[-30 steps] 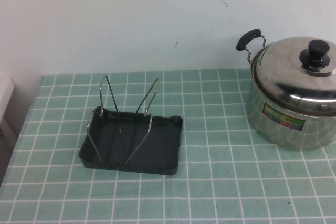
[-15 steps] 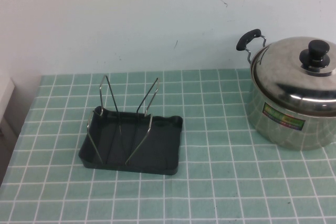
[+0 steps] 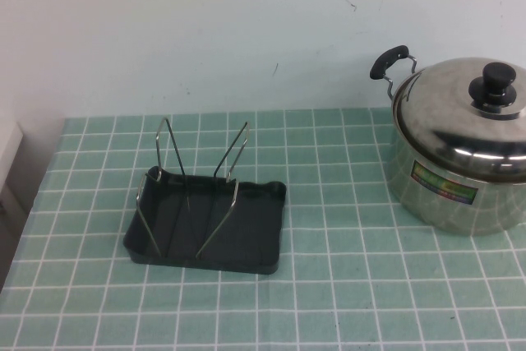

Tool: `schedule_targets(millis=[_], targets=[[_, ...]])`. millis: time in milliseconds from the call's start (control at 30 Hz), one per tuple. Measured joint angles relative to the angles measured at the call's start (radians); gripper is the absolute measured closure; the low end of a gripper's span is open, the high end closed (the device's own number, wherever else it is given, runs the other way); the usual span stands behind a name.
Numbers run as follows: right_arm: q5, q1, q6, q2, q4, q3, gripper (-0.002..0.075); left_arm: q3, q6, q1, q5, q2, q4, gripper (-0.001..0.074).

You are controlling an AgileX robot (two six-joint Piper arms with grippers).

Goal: Put pot lid on rack
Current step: Open the pot

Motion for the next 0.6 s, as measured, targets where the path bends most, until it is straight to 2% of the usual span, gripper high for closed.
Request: schedule_targets(millis=[133,367,467,600], targets=[[-0.204,0.0,0.126,0.155,-0.067,0.0,0.0727,0.0,-0.134,0.0,-0.073,0.078,0.175,0.0738],[-0.604,0.011,0.531,0.453,-0.62,-0.001,0.0727,0.0,-0.623,0.0,-0.275,0.208,0.629,0.0738],[-0.719,0.013,0.649,0.588,-0.701,-0.004,0.0728,0.0,-0.758,0.0,-0.365,0.292,0.728,0.0738],[-0.775,0.013,0.69,0.763,-0.709,-0.006,0.0728,-0.002,-0.769,0.0,-0.505,0.43,0.73,0.0738]])
